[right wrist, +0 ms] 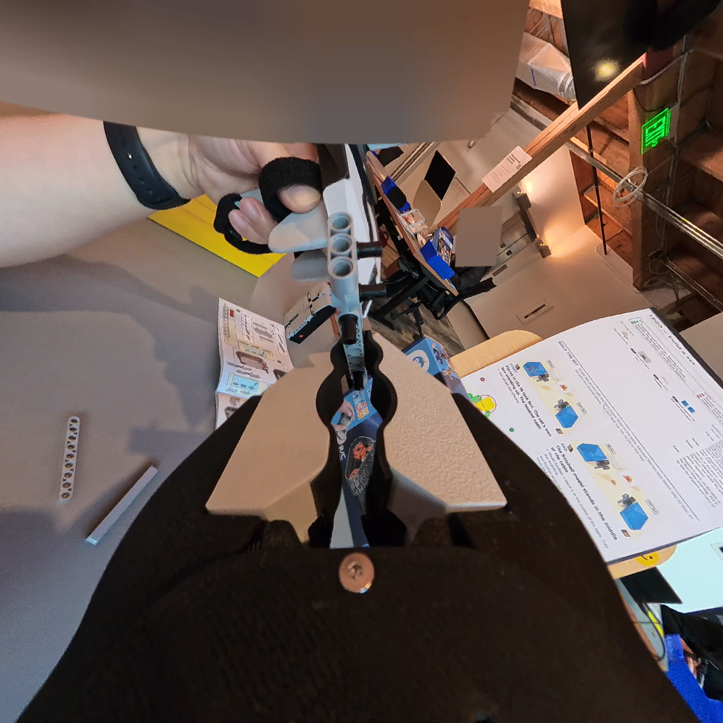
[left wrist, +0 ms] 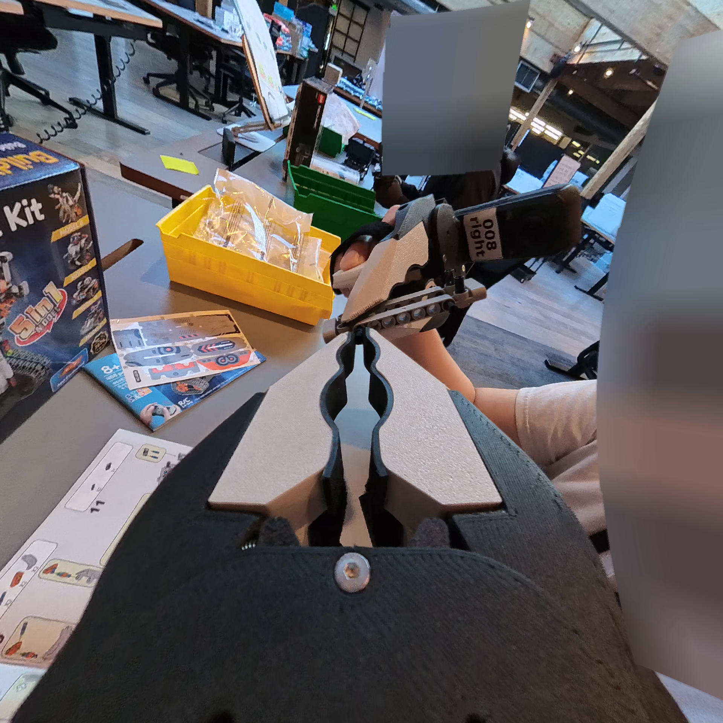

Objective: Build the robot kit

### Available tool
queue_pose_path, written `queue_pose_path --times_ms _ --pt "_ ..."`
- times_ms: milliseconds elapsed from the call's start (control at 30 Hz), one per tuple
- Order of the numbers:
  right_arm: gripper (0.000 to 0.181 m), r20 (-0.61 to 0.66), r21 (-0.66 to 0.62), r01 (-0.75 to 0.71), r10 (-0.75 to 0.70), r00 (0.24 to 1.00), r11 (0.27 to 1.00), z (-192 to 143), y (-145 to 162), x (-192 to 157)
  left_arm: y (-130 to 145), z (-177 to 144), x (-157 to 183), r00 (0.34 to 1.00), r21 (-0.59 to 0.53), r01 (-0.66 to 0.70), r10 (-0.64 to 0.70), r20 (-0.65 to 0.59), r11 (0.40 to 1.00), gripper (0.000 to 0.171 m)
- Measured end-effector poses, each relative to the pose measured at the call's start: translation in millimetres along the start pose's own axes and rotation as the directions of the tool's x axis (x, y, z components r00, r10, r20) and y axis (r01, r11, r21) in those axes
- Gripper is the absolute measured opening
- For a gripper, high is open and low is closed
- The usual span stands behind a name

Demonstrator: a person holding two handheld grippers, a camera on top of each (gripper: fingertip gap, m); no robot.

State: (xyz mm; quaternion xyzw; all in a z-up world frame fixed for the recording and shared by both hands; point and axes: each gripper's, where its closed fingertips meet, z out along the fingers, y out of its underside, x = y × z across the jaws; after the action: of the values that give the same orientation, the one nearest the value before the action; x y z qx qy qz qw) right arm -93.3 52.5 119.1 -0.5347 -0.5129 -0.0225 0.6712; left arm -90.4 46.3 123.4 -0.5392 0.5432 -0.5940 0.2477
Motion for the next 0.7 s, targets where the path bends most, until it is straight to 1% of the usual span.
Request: queue_pose_path --times_ms 100,200,267,433,500,700 --pt "0.006 -0.001 -0.039 0.003 -0.003 1.0 0.999 4.3 4.8 -1.6 0.4 -0.4 -4.3 1.0 0.0 -0.002 0.002 0.021 1.0 0.001" --pt "0.006 0.003 -0.022 -0.026 0.026 1.0 0.999 6.8 3.1 -1.1 -1.9 -2.3 -5.2 1.0 0.02 0.012 -0.012 0.008 1.0 0.001" --pt "0.007 0.003 -0.026 -0.045 0.045 0.999 0.999 8.3 5.0 0.1 -2.5 -2.9 -7.5 1.0 0.023 0.004 -0.005 0.027 1.0 0.001" --pt "0.007 -0.005 0.007 -0.119 0.119 0.993 0.993 7.9 4.6 6.6 -8.2 -3.3 -8.8 1.0 0.057 -0.002 0.001 0.026 0.998 0.001" --pt "0.007 -0.001 0.027 -0.146 0.146 0.989 0.989 6.9 1.3 7.9 -10.8 -3.9 -6.2 1.0 0.075 -0.004 0.003 0.009 0.997 0.001" --pt "0.007 0.006 0.027 -0.162 0.162 0.987 0.986 7.0 2.5 8.0 -13.1 -2.3 -6.8 1.0 0.092 -0.016 0.014 0.016 0.996 0.001"
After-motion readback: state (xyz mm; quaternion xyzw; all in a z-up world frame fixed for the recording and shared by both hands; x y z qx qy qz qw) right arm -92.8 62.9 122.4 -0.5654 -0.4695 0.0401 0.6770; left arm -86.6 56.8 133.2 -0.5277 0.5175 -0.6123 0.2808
